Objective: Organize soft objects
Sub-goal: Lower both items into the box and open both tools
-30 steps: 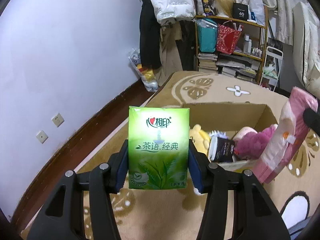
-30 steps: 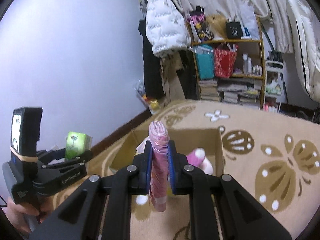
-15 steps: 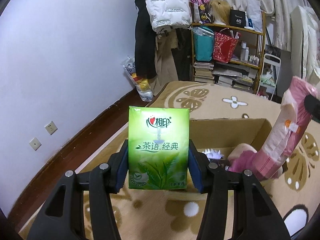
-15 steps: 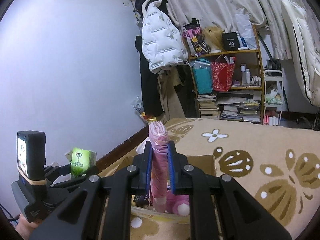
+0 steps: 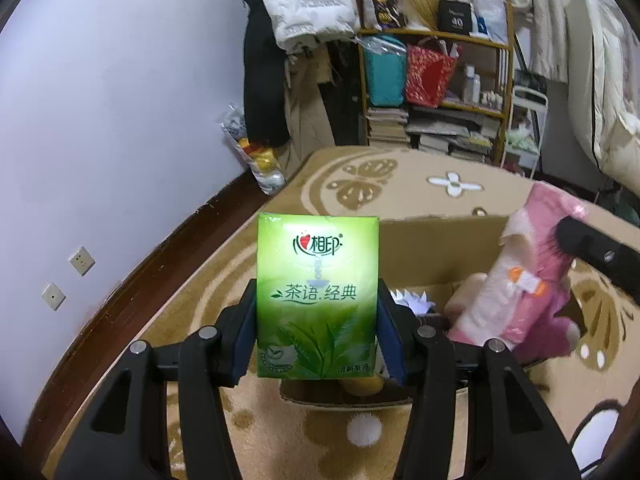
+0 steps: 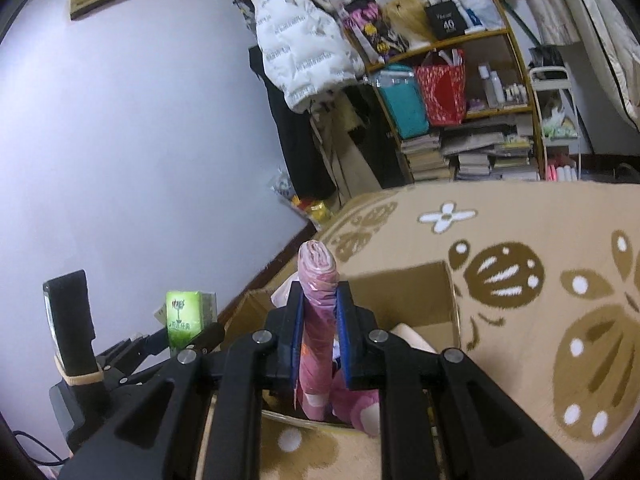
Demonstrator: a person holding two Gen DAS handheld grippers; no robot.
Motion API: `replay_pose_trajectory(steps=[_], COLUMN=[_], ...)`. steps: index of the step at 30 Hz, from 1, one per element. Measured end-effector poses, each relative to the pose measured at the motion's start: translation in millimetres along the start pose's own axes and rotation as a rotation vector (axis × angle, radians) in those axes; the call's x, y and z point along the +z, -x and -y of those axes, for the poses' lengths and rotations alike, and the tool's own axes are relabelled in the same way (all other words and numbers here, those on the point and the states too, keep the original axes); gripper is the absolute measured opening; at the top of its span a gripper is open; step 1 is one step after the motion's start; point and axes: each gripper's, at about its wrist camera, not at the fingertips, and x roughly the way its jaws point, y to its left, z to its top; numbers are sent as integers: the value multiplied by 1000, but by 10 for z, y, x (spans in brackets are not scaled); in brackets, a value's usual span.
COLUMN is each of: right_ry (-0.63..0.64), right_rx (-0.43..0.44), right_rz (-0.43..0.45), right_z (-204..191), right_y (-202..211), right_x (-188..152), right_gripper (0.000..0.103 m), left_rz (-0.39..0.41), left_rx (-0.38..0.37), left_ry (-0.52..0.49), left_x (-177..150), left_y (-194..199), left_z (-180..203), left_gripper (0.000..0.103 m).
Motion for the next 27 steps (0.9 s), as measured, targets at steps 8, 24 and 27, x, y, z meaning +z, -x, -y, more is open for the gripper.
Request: replay_pose_trajectory(steps=[8, 24, 27], right_ry=[20, 74, 99], right_rx=[-50, -131, -150], right_rz=[-53, -64, -68], right_z=[71, -7, -27], right_y=[-141, -34, -12], right_x=[-95, -145, -187], right_gripper=[24, 71, 79], left_rz=[-10, 24, 25], left_rx=[39, 112, 115], left_ry=[-12, -44, -57], left_x=[-12, -57, -75], left_y=[-52, 151, 205], left_z=[31, -12, 10], left_gripper=[58, 94, 94])
